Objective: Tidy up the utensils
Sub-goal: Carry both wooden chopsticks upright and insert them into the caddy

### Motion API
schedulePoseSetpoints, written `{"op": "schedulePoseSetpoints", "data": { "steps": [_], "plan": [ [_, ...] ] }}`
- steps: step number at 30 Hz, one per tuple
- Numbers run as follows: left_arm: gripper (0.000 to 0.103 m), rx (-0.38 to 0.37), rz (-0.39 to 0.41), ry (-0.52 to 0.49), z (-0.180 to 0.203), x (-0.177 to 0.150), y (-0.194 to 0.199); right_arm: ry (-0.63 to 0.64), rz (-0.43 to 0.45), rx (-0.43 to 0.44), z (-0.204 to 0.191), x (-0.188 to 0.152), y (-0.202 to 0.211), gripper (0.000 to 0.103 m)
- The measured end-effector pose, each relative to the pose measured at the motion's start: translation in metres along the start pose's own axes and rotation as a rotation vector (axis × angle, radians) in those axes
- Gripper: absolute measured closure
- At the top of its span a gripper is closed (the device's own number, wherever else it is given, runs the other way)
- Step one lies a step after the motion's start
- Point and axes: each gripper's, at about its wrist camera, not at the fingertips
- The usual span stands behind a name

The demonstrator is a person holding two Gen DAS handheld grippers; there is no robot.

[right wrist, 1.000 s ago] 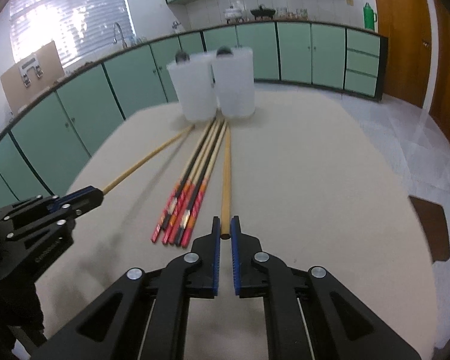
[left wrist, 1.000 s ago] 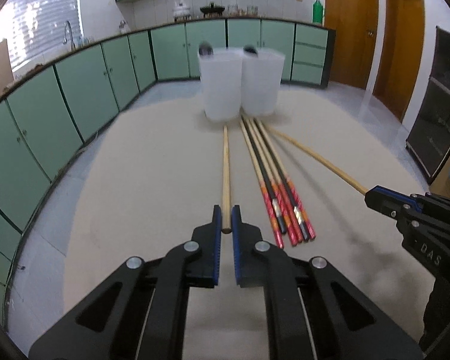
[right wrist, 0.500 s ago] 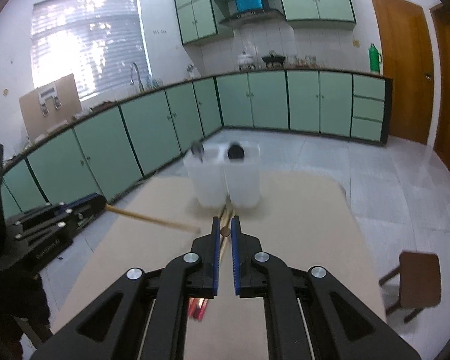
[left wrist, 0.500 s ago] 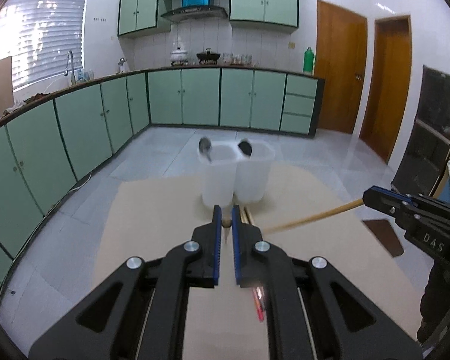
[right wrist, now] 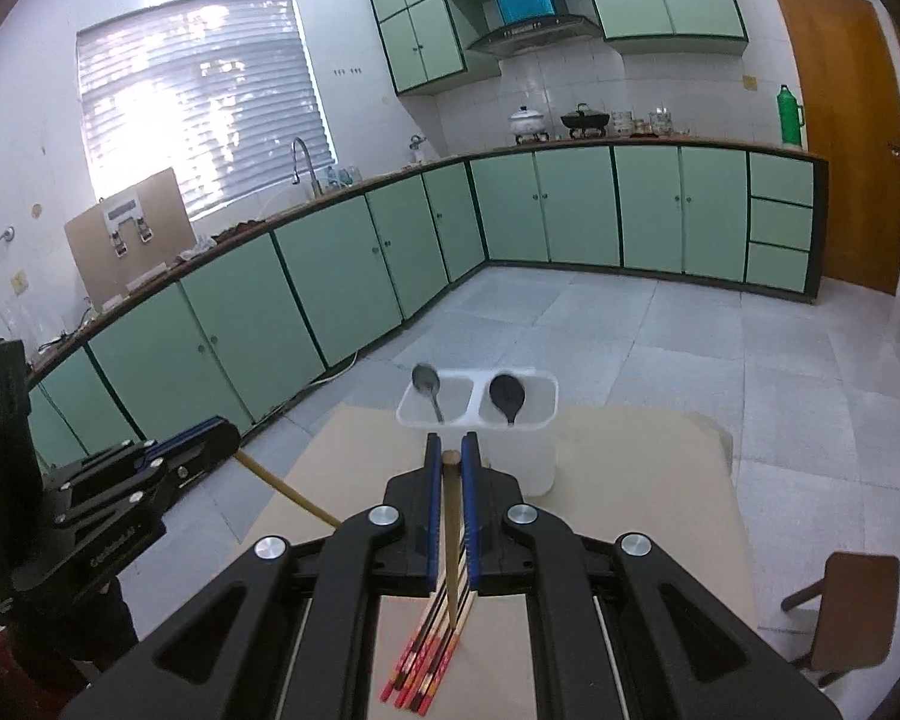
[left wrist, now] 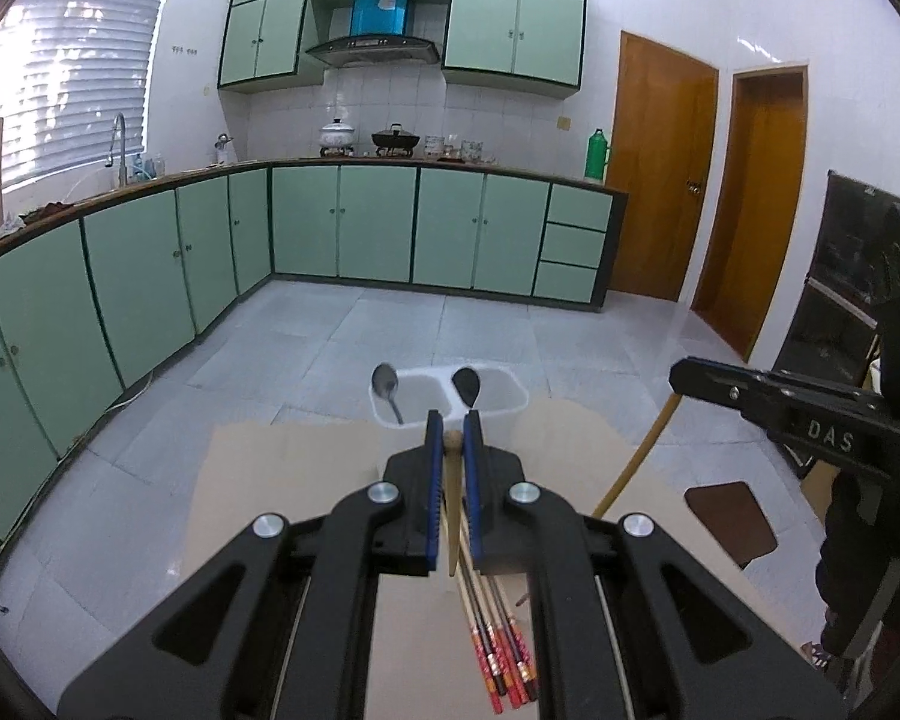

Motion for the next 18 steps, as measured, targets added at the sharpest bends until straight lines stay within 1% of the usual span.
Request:
{"op": "schedulePoseSetpoints", "data": {
  "steps": [4, 8, 11, 14, 16, 18],
  "plan": [
    [0.097, -0.023, 0.041, -0.001, 0.004, 0.019, 0.005, 0.007, 0.065, -0.007, 0.011, 0.032, 0.009, 0.097],
    [0.097, -0.043, 0.127, -0.011, 0.013, 0.051, 0.014, 0.032, 0.139, -0.051, 0.02, 0.066, 0.015, 0.097],
    [0.097, -0.045, 0.19, -0.021, 0.023, 0.074, 0.013, 0.031, 0.177, -0.076, 0.029, 0.089, 0.009, 0.097],
    [0.097, -0.033, 0.223, -0.035, 0.031, 0.09, 0.001, 0.036, 0.202, -0.122, 0.036, 0.103, -0.006, 0.097],
    [0.097, -0.021, 0.219, -0.042, 0.033, 0.096, -0.017, 0.034, 0.201, -0.146, 0.042, 0.108, -0.024, 0.097],
    [0.097, -0.007, 0.204, -0.045, 0.033, 0.095, -0.034, 0.041, 0.191, -0.167, 0.044, 0.108, -0.041, 0.097]
  ]
}}
Point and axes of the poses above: each gripper's, at about its wrist camera, not at the fingertips, and y roughly against the way its jaws point, z to its right, x to its top, and after that the axes turned 12 degrees about y, right-handed
